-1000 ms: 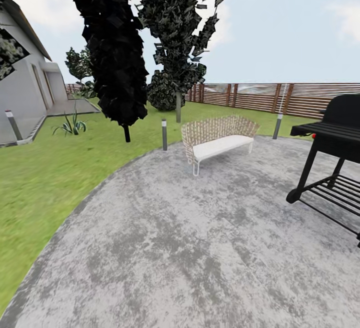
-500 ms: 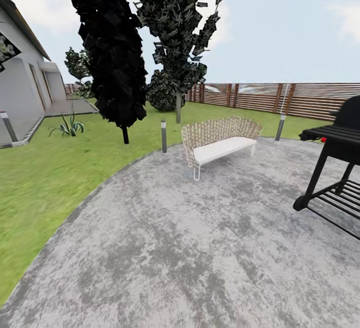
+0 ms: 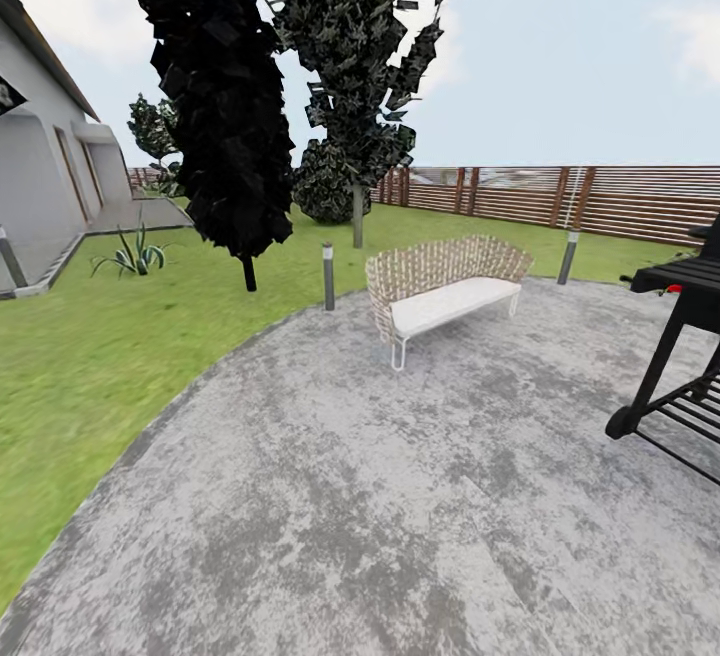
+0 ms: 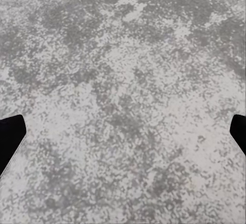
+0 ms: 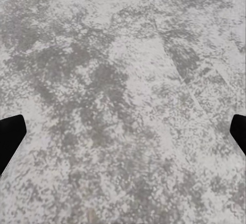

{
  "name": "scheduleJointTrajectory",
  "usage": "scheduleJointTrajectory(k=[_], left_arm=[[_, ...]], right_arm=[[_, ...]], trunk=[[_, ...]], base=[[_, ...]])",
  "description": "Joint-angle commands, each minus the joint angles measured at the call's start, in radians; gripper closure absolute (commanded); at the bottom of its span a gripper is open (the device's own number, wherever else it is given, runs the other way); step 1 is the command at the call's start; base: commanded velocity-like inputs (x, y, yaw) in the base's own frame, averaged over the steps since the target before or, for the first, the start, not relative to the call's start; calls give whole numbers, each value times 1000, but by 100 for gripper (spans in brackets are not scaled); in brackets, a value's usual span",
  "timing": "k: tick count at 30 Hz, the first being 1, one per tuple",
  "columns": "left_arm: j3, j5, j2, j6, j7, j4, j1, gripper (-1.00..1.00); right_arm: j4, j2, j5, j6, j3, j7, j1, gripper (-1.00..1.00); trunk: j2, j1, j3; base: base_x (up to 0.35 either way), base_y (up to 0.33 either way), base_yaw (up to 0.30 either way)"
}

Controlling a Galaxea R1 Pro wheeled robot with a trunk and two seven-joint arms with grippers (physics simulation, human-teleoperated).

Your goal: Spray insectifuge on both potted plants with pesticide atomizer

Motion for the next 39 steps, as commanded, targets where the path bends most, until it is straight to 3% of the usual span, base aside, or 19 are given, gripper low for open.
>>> scheduleJointTrajectory(k=[1,5,17,39], left_arm=[[0,1,0,-3,1,1,-1,-100],[0,1,0,-3,1,1,-1,-100],[0,1,0,-3,1,1,-1,-100],[0,2,1,-3,1,1,-1,-100]], right_arm=[[4,-2,0,-3,0,0,-1,-100],[56,-6,1,-4,-3,0,-1,-100],[61,-6,-2,-3,-5,0,-1,-100],[66,-5,-2,-3,-5,0,-1,-100]], trunk=[[0,1,-1],[0,1,-1],[0,1,-1],[0,1,13]], base=[[339,71,0],[339,71,0],[339,77,-9],[312,174,-221]])
